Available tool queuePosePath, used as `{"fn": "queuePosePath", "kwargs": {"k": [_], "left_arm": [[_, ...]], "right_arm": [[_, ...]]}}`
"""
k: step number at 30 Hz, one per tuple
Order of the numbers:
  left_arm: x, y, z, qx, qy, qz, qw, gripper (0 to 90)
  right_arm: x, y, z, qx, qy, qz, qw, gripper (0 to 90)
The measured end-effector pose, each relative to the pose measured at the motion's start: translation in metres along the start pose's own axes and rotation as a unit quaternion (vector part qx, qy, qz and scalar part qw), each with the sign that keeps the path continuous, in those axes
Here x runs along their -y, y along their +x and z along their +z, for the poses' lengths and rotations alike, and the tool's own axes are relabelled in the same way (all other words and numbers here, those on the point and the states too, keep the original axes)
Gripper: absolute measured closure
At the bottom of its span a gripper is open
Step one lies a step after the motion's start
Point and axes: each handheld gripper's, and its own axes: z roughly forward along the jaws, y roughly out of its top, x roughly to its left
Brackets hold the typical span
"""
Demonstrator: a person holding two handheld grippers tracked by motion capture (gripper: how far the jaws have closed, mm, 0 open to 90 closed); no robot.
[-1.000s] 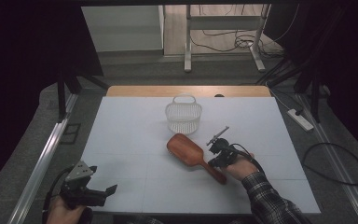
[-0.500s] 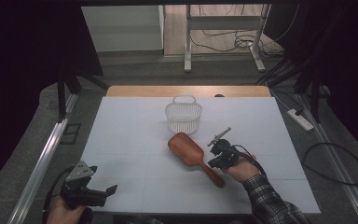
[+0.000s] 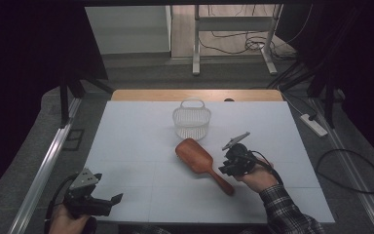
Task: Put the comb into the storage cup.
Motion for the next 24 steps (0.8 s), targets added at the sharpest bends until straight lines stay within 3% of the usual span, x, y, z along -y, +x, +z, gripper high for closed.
{"fn": "queuePosePath", "kwargs": {"k": [10, 11, 16, 20, 24], "left_arm": [[0.000, -0.001, 0.000, -0.001, 0.001, 0.003, 1.0000, 1.5], [0.000, -0.001, 0.000, -0.001, 0.002, 0.003, 1.0000, 1.5], [0.000, -0.001, 0.001, -0.001, 0.002, 0.004, 1.0000, 1.6], [-0.001, -0.001, 0.001, 0.000, 0.003, 0.005, 1.0000, 1.6], [-0.001, -0.001, 0.001, -0.001, 0.003, 0.006, 1.0000, 1.6]], "right_arm": [[0.004, 0.003, -0.014, 0.014, -0.031, 0.015, 0.9993, 42.6], [0.004, 0.005, -0.018, 0.016, -0.035, 0.017, 0.9991, 36.8], [0.007, 0.008, -0.022, 0.017, -0.036, 0.024, 0.9989, 26.6], [0.009, 0.010, -0.024, 0.006, -0.041, 0.023, 0.9989, 21.1], [0.011, 0.009, -0.027, -0.006, -0.048, 0.038, 0.9981, 12.4]]}}
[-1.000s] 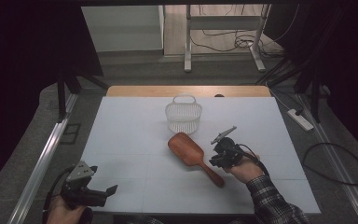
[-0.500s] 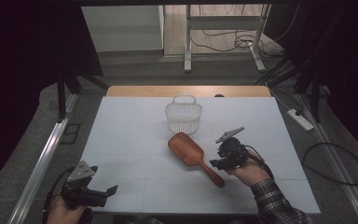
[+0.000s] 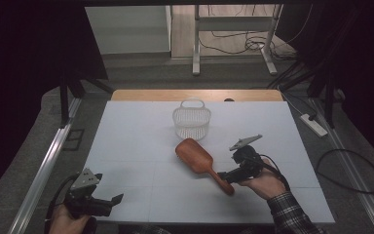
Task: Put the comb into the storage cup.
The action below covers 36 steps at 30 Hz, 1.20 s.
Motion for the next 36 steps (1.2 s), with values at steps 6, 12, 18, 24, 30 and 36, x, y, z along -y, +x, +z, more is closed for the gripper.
{"fn": "queuePosePath", "kwargs": {"k": [6, 12, 18, 24, 30, 36], "left_arm": [[0.000, 0.000, 0.000, 0.000, 0.001, 0.001, 1.0000, 1.6], [0.000, 0.000, 0.000, 0.000, 0.001, 0.002, 1.0000, 1.6], [0.000, 0.000, 0.000, 0.000, 0.002, 0.003, 1.0000, 1.6], [0.000, 0.000, 0.001, 0.000, 0.002, 0.003, 1.0000, 1.6], [0.000, -0.001, 0.001, 0.000, 0.002, 0.004, 1.0000, 1.6], [-0.001, -0.001, 0.001, 0.000, 0.003, 0.004, 1.0000, 1.6]], "right_arm": [[0.001, 0.000, 0.001, 0.003, -0.020, 0.009, 0.9998, 0.0], [0.001, 0.001, 0.001, 0.006, -0.031, 0.007, 0.9995, 0.0], [-0.001, 0.003, 0.004, 0.007, -0.027, 0.006, 0.9996, 0.0], [-0.004, 0.007, 0.008, 0.009, -0.025, 0.003, 0.9996, 0.0], [-0.008, 0.012, 0.016, 0.001, -0.016, -0.008, 0.9998, 0.0], [-0.011, 0.015, 0.024, -0.002, -0.008, -0.012, 0.9999, 0.0]]}}
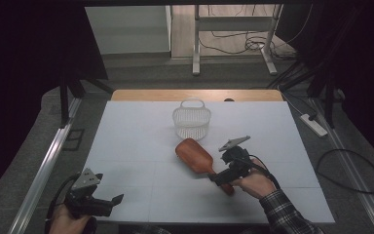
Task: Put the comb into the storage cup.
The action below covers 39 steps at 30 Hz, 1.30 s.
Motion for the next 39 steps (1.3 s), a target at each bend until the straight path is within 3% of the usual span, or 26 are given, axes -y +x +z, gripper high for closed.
{"fn": "queuePosePath", "kwargs": {"k": [4, 12, 24, 39], "left_arm": [[0.000, 0.000, 0.000, 0.001, 0.001, 0.000, 1.0000, 1.6], [0.000, 0.000, 0.000, 0.000, 0.001, 0.000, 1.0000, 1.6], [0.000, 0.000, 0.001, 0.001, 0.003, 0.000, 1.0000, 1.6], [0.000, 0.001, 0.000, 0.001, 0.003, 0.000, 1.0000, 1.6]], "right_arm": [[-0.003, 0.004, 0.008, -0.004, 0.010, -0.003, 0.9999, 0.0], [-0.013, 0.011, 0.017, 0.014, 0.033, -0.018, 0.9992, 0.0], [-0.018, 0.007, 0.020, 0.025, 0.044, -0.008, 0.9987, 0.0], [-0.034, 0.008, 0.037, 0.027, 0.070, -0.021, 0.9969, 0.0]]}}
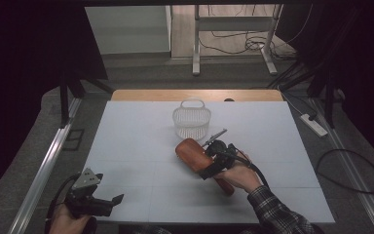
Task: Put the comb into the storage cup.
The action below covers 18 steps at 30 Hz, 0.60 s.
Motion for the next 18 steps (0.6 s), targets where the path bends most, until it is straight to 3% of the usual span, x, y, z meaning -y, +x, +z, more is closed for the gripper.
{"fn": "queuePosePath", "kwargs": {"k": [18], "left_arm": [[0.000, 0.000, 0.000, 0.000, 0.000, 0.002, 1.0000, 1.6]], "right_arm": [[0.013, -0.008, 0.019, 0.000, 0.033, 0.008, 0.9994, 0.0]]}}
